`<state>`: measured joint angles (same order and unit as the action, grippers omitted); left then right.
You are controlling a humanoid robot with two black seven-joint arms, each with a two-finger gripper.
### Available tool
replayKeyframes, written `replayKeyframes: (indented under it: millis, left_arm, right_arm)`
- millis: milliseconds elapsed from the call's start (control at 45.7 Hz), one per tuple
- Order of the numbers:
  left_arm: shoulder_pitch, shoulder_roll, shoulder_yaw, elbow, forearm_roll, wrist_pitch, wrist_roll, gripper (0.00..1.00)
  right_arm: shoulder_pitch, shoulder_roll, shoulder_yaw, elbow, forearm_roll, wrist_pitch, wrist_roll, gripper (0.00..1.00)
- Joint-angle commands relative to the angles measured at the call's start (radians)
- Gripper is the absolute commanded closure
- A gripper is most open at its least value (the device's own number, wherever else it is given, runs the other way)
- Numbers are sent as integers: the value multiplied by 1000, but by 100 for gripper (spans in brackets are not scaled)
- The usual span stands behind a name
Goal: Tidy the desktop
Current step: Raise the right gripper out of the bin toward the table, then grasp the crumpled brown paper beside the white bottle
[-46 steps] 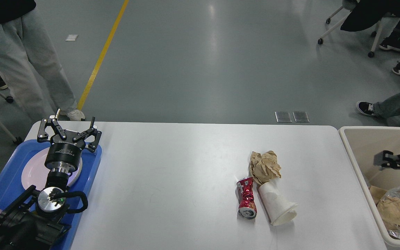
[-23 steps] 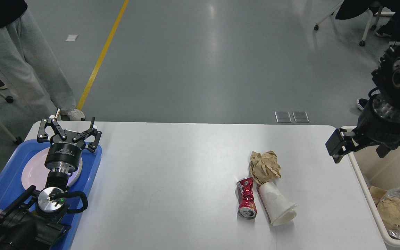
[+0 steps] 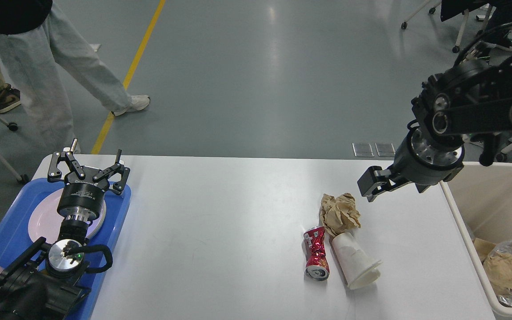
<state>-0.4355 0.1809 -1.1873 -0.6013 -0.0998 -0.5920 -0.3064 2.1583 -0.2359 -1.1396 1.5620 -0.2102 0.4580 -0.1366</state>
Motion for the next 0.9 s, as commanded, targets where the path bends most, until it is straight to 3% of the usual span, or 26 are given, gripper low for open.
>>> replayKeyframes:
  millis: [0, 263, 394, 876]
  left_arm:
    - [0, 0, 0, 0, 0, 0, 1, 4]
    - [0, 0, 0, 0, 0, -2, 1, 4]
    - [0, 0, 0, 0, 0, 0, 1, 4]
    - [0, 0, 0, 0, 0, -2, 1, 4]
  right_arm:
    - [-121, 29, 24, -46, -6, -157, -1, 0]
    - [-452, 185, 29, -394, -9, -199, 0, 0]
    - [-592, 207, 55, -545, 8, -223, -1, 0]
    - [-903, 300, 121, -818, 8, -352, -3, 1]
